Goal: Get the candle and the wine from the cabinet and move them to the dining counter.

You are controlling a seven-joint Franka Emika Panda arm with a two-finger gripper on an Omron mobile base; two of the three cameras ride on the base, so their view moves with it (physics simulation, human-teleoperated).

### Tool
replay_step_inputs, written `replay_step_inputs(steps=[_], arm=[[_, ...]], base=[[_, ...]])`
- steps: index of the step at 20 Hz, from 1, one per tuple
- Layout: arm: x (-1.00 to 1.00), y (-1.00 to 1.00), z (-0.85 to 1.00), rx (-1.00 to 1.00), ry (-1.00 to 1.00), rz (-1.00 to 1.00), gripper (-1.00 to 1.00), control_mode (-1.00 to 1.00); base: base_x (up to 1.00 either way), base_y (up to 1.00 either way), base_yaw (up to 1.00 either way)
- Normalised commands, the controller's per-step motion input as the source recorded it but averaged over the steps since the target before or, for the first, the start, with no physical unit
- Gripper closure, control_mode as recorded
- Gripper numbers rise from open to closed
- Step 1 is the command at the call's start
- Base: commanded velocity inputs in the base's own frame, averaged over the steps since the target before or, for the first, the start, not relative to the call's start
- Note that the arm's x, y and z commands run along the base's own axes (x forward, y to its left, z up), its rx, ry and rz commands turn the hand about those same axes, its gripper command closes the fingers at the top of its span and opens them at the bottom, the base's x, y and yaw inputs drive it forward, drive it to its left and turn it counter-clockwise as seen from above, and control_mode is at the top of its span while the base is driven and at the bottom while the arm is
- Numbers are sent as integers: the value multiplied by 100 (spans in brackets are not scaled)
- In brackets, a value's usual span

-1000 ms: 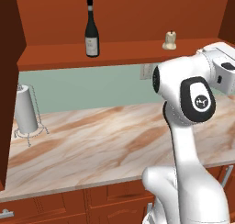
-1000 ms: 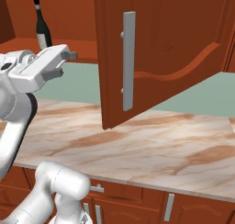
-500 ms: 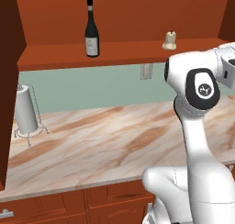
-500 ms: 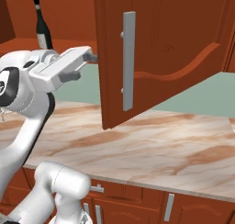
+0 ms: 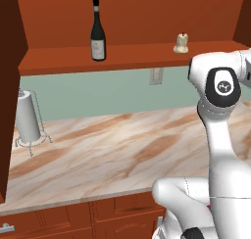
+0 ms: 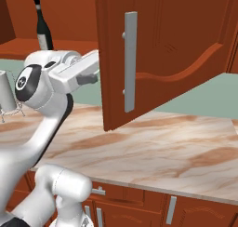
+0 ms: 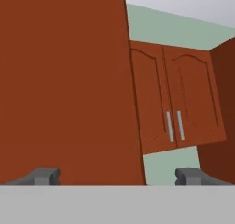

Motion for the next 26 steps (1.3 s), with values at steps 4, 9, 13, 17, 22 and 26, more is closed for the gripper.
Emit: replay_step_inputs(steps=[4,9,13,17,22,26], arm=[[0,-44,0,0,0,-1,-100,-100],[0,-45,0,0,1,0,-100,-100],[0,-64,0,0,2,-4,-100,-100],[0,-81,-3,0,1,0,-100,-100],[0,-67,0,0,3,-1,-100,-100],[0,-51,0,0,0,0,-100,-100]], base=[[0,0,0],[0,0,0],[0,0,0],[0,0,0],[0,0,0],[0,0,0]])
